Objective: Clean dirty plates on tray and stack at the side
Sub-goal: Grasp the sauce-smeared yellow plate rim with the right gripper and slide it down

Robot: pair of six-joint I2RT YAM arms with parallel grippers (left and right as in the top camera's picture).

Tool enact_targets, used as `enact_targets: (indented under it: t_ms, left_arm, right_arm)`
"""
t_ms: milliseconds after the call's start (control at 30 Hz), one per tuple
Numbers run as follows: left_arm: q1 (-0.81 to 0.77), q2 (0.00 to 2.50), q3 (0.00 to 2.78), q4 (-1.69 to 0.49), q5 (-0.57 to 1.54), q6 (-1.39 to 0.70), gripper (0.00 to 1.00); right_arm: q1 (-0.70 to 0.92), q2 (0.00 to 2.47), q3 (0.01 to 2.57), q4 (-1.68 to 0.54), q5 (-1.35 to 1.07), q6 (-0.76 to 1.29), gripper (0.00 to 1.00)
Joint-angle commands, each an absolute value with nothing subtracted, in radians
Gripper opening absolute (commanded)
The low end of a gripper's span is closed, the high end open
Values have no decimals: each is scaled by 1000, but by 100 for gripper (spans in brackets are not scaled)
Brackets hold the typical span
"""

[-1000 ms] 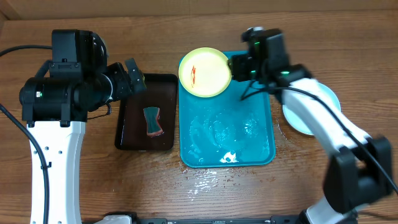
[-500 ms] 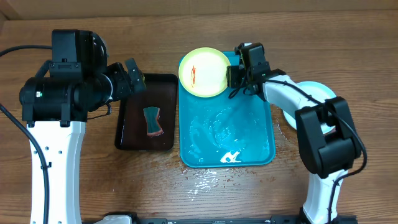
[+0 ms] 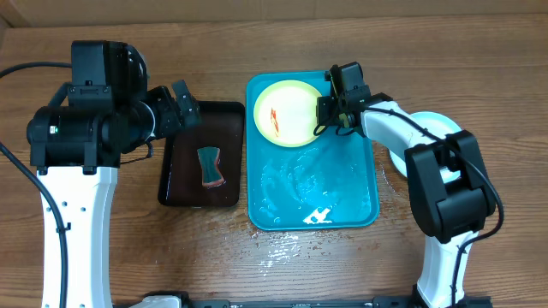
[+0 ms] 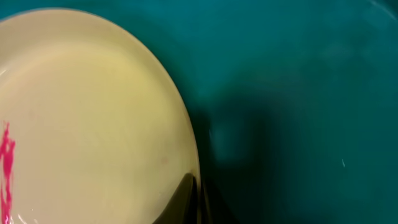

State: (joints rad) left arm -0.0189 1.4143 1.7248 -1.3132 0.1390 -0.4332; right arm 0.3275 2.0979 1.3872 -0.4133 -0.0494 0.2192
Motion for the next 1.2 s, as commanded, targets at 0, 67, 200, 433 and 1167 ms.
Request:
enact_targets:
  t_ms: [0, 67, 200, 433, 1167]
  left_arm:
    - [-20, 1420, 1737, -1312, 147, -418, 100]
    - [-20, 1420, 1737, -1312, 147, -418, 100]
    - [-20, 1420, 1737, -1312, 147, -418, 100]
    - [-20, 1420, 1737, -1312, 148, -418, 100]
    - [-121, 1584, 1547, -1354, 9, -354, 82]
  right_arm:
    - [319, 2004, 1396, -529, -35, 214, 4]
    - [318, 1946, 1396, -622, -35, 214, 4]
    - [318, 1829, 1396, -869, -16, 214, 4]
    - [325, 1795, 1340, -1121, -36, 347, 4]
    - [287, 1518, 1174, -894, -120, 253, 25]
